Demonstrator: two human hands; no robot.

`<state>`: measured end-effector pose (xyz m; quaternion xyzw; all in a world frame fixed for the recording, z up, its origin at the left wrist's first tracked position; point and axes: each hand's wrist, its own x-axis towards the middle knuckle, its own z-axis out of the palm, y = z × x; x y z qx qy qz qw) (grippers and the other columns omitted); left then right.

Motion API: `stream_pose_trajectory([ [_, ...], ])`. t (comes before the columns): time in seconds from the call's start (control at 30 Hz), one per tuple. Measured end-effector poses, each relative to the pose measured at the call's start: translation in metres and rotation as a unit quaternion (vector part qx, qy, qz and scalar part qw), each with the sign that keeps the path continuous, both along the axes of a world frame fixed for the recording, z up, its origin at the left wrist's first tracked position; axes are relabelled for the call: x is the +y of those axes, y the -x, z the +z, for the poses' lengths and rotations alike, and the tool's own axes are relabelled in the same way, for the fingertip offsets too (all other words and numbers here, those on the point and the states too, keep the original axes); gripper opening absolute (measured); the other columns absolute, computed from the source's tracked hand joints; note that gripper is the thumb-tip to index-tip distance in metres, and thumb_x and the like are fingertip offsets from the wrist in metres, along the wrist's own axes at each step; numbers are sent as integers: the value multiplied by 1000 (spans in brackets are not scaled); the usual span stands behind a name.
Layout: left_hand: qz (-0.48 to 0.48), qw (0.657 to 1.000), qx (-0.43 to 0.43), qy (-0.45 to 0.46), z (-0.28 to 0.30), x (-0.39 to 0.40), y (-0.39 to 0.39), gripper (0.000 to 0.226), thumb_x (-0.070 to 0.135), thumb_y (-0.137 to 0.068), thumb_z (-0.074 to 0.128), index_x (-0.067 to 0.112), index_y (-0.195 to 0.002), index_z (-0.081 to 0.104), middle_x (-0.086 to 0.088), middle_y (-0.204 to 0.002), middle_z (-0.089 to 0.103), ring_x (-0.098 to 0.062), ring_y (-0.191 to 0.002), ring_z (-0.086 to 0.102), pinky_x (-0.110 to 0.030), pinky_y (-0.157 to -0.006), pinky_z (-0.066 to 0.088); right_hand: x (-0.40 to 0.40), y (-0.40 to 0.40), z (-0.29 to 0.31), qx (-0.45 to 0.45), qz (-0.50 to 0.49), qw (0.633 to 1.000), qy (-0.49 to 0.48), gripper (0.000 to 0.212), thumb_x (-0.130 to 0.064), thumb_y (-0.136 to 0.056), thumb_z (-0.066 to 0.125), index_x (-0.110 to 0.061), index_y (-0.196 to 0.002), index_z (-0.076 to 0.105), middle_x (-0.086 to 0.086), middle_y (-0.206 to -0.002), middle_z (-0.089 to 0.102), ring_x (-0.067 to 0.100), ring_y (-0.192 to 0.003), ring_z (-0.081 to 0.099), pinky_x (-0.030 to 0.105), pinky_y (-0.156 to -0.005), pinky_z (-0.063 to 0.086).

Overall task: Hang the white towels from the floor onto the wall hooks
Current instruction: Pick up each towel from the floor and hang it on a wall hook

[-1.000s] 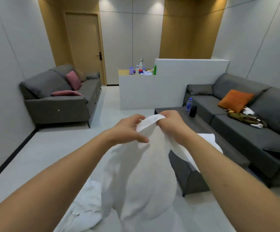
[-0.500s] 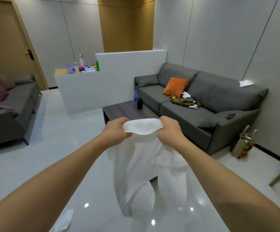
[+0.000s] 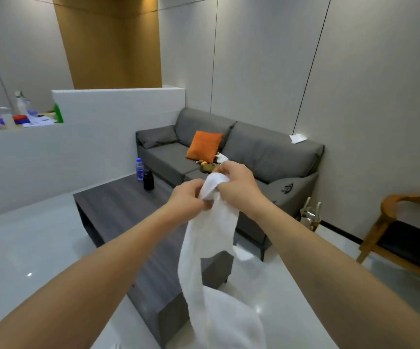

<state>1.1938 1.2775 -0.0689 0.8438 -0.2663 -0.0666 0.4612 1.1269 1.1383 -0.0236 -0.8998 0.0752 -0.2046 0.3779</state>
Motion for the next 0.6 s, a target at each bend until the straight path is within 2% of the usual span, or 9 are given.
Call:
stream_pose_trajectory([
  [0.07,-12,997,60,48,6,-16,-23,12,29,-87,66,23,-96,71,1,-95,73,-15,-91,69,-39,-84,58,-5,-32,7,-32,-14,999,7,32,-12,-72,72,-19,-103,68,-8,-96,63,14,-92,58,25,-74,43],
  [0.1,4,995,75,72,8,-19,-39,15,31,-90,64,21,-94,73,-2,-95,74,-17,-91,70,-38,-84,57,-11,-45,6,-36,-26,999,1,32,-18,-73,74,-22,-103,66,-10,-94,63,12,-90,58,25,-74,43],
  [0.17,54,985,96,131,9,-17,-70,20,29,-91,61,16,-93,75,-7,-96,75,-19,-89,68,-34,-77,53,-25,-68,-5,7,-24,999,-26,24,-24,-77,72,-25,-101,66,-9,-93,64,10,-87,59,23,-71,45],
  [0.23,78,973,123,180,10,-12,-98,20,26,-92,60,16,-96,76,-7,-98,75,-21,-91,67,-34,-78,54,-33,-93,-22,65,8,997,-44,12,-14,-82,62,-21,-87,71,-3,-83,68,15,-80,61,25,-64,48],
  [0.33,41,985,99,133,4,-8,-132,19,26,-86,64,19,-101,73,-10,-102,73,-25,-98,68,-45,-88,55,-31,-130,-27,24,50,974,-218,26,6,-88,53,-11,-86,73,7,-80,72,22,-79,67,35,-66,57],
  [0.37,18,990,90,103,1,-10,-142,22,27,-84,65,20,-104,72,-9,-102,72,-25,-99,68,-46,-88,56,-30,-145,-24,-1,79,960,-270,24,5,-90,54,-8,-89,73,10,-82,73,21,-78,69,35,-68,58],
  [0.43,-7,992,90,87,-2,-20,-159,24,31,-82,66,22,-103,71,-6,-102,73,-24,-99,69,-43,-87,57,-32,-177,-17,-18,113,956,-268,15,-5,-94,57,-3,-93,71,17,-88,72,19,-77,67,34,-69,57],
  [0.5,16,989,90,112,-1,-33,-178,23,42,-82,67,26,-96,73,0,-95,75,-20,-93,71,-35,-78,59,-41,-207,-16,-20,131,964,-232,19,-18,-95,62,-1,-98,69,17,-91,71,16,-77,64,30,-68,54],
  [0.6,73,975,109,181,6,-44,-207,32,55,-87,63,26,-79,75,2,-81,76,-13,-73,72,-24,-58,54,-74,-245,-23,39,200,933,-298,43,-31,-86,75,5,-106,65,14,-93,71,22,-80,66,33,-71,54],
])
